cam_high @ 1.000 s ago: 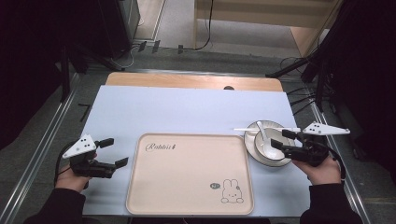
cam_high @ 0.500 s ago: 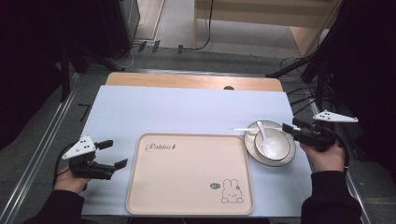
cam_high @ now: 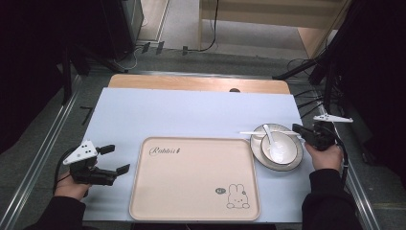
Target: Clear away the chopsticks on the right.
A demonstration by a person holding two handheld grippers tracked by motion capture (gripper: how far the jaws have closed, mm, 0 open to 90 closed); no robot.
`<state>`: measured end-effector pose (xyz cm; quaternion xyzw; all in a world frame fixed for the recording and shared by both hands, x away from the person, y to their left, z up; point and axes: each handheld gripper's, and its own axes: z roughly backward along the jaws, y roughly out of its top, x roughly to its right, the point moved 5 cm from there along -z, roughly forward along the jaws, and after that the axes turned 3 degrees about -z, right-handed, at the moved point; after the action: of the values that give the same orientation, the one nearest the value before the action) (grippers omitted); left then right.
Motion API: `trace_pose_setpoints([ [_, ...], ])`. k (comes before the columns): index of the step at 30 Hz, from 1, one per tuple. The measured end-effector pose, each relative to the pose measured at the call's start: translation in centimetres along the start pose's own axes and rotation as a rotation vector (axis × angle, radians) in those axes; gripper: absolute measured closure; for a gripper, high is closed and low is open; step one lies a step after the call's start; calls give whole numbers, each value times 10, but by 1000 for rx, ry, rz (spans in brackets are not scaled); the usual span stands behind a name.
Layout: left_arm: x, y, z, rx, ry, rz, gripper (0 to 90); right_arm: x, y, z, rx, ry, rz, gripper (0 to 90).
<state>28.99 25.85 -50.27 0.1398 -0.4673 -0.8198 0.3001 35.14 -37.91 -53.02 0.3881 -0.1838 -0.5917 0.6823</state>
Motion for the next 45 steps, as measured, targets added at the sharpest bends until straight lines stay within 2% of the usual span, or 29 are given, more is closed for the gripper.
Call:
trace_pose_setpoints([
  [4,0,-1,0,-8,3,-2,77,6,-3,-13,-33,-11,-9,900],
  [9,0,-2,0,-13,3,-5,77,11,-7,-18,-66,-10,-15,900],
  [11,0,-1,0,-13,2,-5,77,11,-8,-19,-78,-4,-15,900],
  [22,0,0,-2,-9,-5,-8,76,9,-14,-11,-157,23,46,900],
  [28,0,2,-4,-8,-10,-11,76,6,-18,-5,-171,34,65,900],
  [45,-1,6,-9,-3,-20,-16,77,6,-33,10,-184,56,67,900],
])
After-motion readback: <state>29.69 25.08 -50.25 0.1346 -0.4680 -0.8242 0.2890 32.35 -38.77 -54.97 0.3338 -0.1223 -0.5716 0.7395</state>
